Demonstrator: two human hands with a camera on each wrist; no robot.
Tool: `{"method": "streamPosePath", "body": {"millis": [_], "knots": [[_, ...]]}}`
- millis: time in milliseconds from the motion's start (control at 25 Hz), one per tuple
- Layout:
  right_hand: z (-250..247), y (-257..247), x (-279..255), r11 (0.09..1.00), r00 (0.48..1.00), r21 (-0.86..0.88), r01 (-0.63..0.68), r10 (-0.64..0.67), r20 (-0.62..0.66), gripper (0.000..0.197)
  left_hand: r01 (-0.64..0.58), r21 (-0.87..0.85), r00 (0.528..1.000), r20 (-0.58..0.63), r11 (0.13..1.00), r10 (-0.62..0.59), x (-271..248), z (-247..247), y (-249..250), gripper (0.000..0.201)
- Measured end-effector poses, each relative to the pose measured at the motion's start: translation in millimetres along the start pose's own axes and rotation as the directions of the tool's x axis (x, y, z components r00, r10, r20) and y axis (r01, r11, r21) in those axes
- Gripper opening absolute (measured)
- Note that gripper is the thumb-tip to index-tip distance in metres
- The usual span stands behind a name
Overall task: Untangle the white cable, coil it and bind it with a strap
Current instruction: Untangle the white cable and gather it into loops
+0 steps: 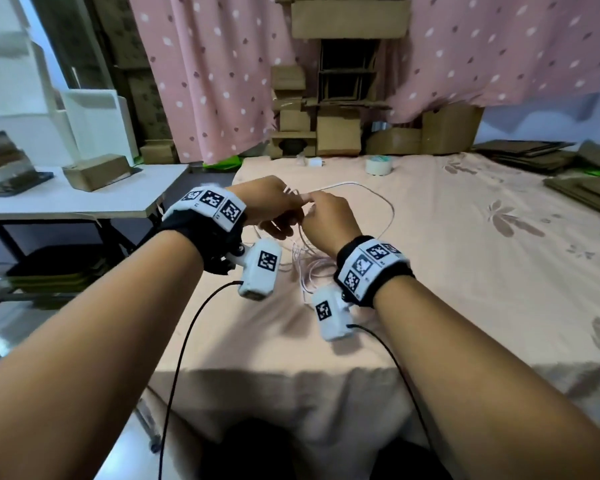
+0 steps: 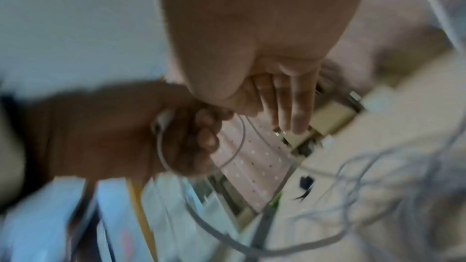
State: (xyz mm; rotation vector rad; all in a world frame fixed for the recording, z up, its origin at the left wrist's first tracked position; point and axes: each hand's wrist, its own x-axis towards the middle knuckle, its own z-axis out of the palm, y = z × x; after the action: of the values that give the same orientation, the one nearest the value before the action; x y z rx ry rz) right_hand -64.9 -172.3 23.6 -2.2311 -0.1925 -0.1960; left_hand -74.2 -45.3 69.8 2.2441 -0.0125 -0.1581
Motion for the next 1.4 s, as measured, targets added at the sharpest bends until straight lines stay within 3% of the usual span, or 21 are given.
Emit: {"method": "streamPosePath", "body": {"millis": [80,120,200,280,320,360,400,440,480,560,640,680,720,760,840,880,1000,1080,1200,1320,1400], "knots": [[-11.0,-8.9,3.8,0.965,0.990,0.221,-0.139,0.131,0.051,0.035,-0.122,-0.206,0.990,-0.094,0.971,0.105,-4.0,-12.6,7.9,0.036],[-16.7,-13.5,3.1,0.964,0.979,0.177,-0.198,0.187,0.079,0.030,-0.172,-0.288,0.981,-0.139,0.942,0.136,-5.3,-18.5,11.4,0.033],[-25.9,-20.4,-4.4,0.963,0.956,-0.109,-0.248,0.262,0.135,0.027,-0.211,-0.449,0.973,-0.184,0.868,0.141,-6.9,-27.5,18.2,0.032],[-29.9,-27.3,-11.6,0.955,0.891,-0.123,-0.271,0.297,0.344,0.038,-0.185,-0.616,0.981,-0.157,0.766,0.111,-8.7,-32.9,24.8,0.039],[-30.6,-28.3,-11.3,0.960,0.877,0.025,-0.279,0.244,0.415,0.037,-0.166,-0.684,0.986,-0.132,0.710,0.104,-10.1,-33.7,27.8,0.042],[-29.2,-30.4,-8.2,0.943,0.922,0.200,-0.267,0.190,0.337,0.031,-0.161,-0.735,0.987,-0.123,0.659,0.105,-10.9,-34.1,29.5,0.043],[-25.7,-30.1,-0.8,0.925,0.976,0.329,-0.190,0.141,0.166,0.023,-0.170,-0.772,0.985,-0.133,0.612,0.105,-11.4,-32.9,30.3,0.042],[-21.2,-30.8,4.7,0.913,0.997,0.402,-0.075,0.080,0.004,0.017,-0.183,-0.804,0.983,-0.152,0.566,0.103,-11.4,-31.4,29.7,0.041],[-17.2,-35.9,3.5,0.904,0.999,0.428,-0.006,0.019,-0.026,0.012,-0.189,-0.837,0.982,-0.163,0.514,0.096,-11.9,-29.8,28.5,0.040],[3.2,-37.4,-3.0,0.880,0.980,0.475,0.005,-0.099,0.174,0.017,-0.170,-0.897,0.985,-0.148,0.407,0.086,-14.9,-27.5,26.1,0.037],[19.2,-39.0,-14.8,0.826,0.921,0.552,-0.114,-0.120,0.370,0.029,-0.136,-0.931,0.990,-0.114,0.338,0.084,-19.7,-28.2,25.1,0.035],[26.0,-39.8,-18.7,0.800,0.923,0.583,-0.141,-0.107,0.370,0.025,-0.125,-0.936,0.991,-0.102,0.329,0.087,-22.2,-29.7,23.8,0.034],[30.4,-41.7,-21.2,0.764,0.959,0.632,-0.135,-0.061,0.278,0.019,-0.131,-0.932,0.990,-0.105,0.339,0.094,-24.2,-30.5,21.2,0.033],[32.0,-44.0,-21.8,0.754,0.994,0.650,-0.091,0.033,0.101,0.017,-0.159,-0.919,0.986,-0.129,0.360,0.106,-25.4,-30.4,17.8,0.032],[29.0,-46.6,-18.8,0.775,0.941,0.627,0.075,0.152,-0.301,0.016,-0.244,-0.879,0.970,-0.210,0.411,0.126,-26.4,-29.2,8.7,0.033],[27.3,-50.3,-16.8,0.758,0.931,0.635,0.150,0.108,-0.348,0.014,-0.275,-0.859,0.961,-0.246,0.432,0.123,-25.7,-29.2,3.3,0.034],[30.7,-64.1,-15.5,0.779,0.973,0.584,0.226,-0.157,-0.167,0.009,-0.303,-0.825,0.951,-0.294,0.477,0.096,-27.6,-30.4,-10.1,0.038],[34.0,-68.4,-14.9,0.829,0.966,0.495,0.259,-0.229,-0.121,0.006,-0.254,-0.835,0.966,-0.244,0.489,0.085,-31.1,-28.1,-14.9,0.042],[37.7,-65.9,-13.1,0.857,0.968,0.452,0.247,-0.239,-0.075,0.015,-0.187,-0.840,0.982,-0.172,0.509,0.078,-33.8,-20.6,-24.9,0.048],[34.9,-63.9,-20.2,0.876,0.978,0.436,0.205,-0.197,-0.064,0.021,-0.170,-0.899,0.984,-0.174,0.404,0.027,-33.2,-16.2,-35.5,0.052],[32.6,-59.3,-31.7,0.882,0.987,0.444,0.160,-0.152,-0.055,0.024,-0.184,-0.952,0.977,-0.206,0.244,-0.064,-30.6,-15.3,-44.3,0.052]]}}
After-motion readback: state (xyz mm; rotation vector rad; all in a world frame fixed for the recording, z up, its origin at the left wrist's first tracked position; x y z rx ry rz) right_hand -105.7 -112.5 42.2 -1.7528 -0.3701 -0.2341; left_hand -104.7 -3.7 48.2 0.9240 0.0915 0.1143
